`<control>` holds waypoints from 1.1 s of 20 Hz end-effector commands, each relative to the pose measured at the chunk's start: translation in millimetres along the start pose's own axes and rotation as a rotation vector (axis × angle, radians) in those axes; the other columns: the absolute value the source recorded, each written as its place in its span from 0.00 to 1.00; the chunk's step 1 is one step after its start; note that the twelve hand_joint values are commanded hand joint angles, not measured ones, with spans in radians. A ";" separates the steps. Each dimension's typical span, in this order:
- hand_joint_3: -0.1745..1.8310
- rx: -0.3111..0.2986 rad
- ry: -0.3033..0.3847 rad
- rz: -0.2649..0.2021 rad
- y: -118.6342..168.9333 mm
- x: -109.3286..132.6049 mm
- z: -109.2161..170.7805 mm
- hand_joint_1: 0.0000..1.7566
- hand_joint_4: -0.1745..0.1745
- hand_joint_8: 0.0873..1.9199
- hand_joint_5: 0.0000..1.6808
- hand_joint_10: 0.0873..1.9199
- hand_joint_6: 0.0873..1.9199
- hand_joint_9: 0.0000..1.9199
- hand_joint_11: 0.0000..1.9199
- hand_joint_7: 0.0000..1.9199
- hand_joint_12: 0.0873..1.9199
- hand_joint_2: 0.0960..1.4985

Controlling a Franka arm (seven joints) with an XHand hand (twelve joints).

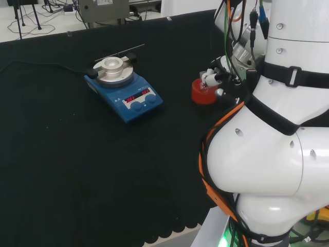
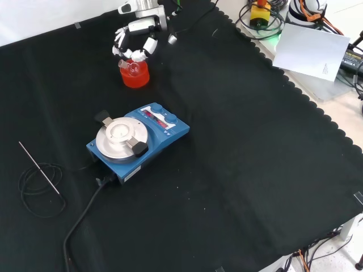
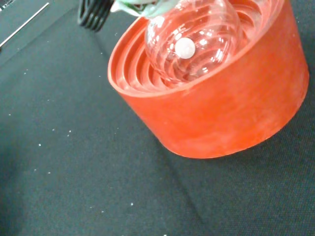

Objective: Pick up the round-bottom flask.

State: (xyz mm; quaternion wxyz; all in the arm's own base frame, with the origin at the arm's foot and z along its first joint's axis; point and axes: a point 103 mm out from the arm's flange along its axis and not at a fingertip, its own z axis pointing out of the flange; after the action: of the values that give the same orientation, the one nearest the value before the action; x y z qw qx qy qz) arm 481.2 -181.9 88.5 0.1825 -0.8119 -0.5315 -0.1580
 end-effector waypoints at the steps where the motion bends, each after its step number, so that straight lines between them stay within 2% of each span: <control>1: 0.42 0.038 -0.002 0.017 1.7 3.7 2.3 0.46 0.27 0.31 0.49 0.30 0.55 0.33 0.06 0.23 0.70 0.46; 2: 0.41 0.039 -0.007 0.018 2.1 4.9 3.2 0.44 0.18 0.31 0.45 0.30 0.53 0.32 0.05 0.22 0.70 0.45; 4: 0.39 0.046 -0.015 0.025 3.3 6.3 5.3 0.42 0.13 0.32 0.40 0.31 0.51 0.30 0.04 0.21 0.71 0.43; 9: 0.37 0.061 -0.024 0.029 6.5 8.5 10.8 0.40 0.14 0.32 0.32 0.32 0.48 0.29 0.03 0.20 0.71 0.41; 16: 0.36 0.064 -0.029 0.032 10.4 7.7 15.8 0.39 0.15 0.33 0.31 0.33 0.46 0.28 0.03 0.19 0.71 0.41; 22: 0.36 0.009 -0.039 0.026 13.2 8.4 9.8 0.40 0.15 0.33 0.30 0.33 0.45 0.28 0.03 0.19 0.71 0.41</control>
State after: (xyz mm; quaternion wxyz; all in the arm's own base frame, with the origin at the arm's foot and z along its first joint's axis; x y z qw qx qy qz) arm 496.1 -174.0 76.9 0.1954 -0.8178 -0.5252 -0.1308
